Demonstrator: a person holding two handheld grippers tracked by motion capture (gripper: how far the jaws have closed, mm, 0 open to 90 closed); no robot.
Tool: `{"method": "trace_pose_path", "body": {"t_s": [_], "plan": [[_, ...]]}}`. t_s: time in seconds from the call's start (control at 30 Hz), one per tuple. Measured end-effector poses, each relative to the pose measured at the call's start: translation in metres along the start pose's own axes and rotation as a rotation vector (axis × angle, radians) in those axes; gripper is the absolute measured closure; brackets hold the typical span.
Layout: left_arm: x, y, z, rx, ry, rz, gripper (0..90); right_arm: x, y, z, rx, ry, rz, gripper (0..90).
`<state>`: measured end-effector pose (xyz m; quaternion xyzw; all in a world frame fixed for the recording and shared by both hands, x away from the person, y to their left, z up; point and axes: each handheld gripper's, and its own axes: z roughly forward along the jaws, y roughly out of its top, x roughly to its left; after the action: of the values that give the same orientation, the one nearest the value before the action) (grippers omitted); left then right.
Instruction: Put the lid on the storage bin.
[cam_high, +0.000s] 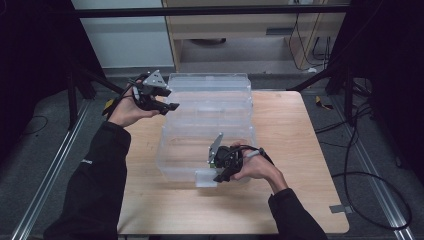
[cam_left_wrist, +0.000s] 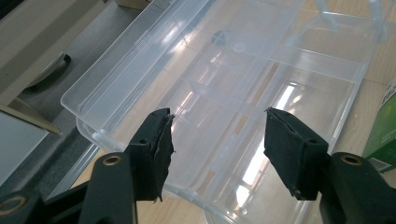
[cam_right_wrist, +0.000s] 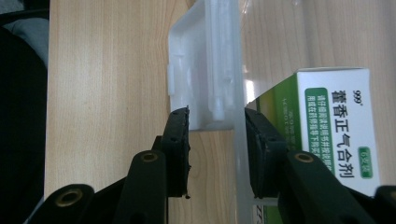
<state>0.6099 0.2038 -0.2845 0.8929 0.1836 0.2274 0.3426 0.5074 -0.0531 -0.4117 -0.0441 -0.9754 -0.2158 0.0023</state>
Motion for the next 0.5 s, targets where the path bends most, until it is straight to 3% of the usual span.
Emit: {"method": "trace_pose_path", "body": {"t_s": [0.5], "plan": [[0.007,0.017,0.024,0.088,-0.056,0.115,43.1,0.0,0.0,0.0,-0.001,-0.002,0.007,64.1]]}}
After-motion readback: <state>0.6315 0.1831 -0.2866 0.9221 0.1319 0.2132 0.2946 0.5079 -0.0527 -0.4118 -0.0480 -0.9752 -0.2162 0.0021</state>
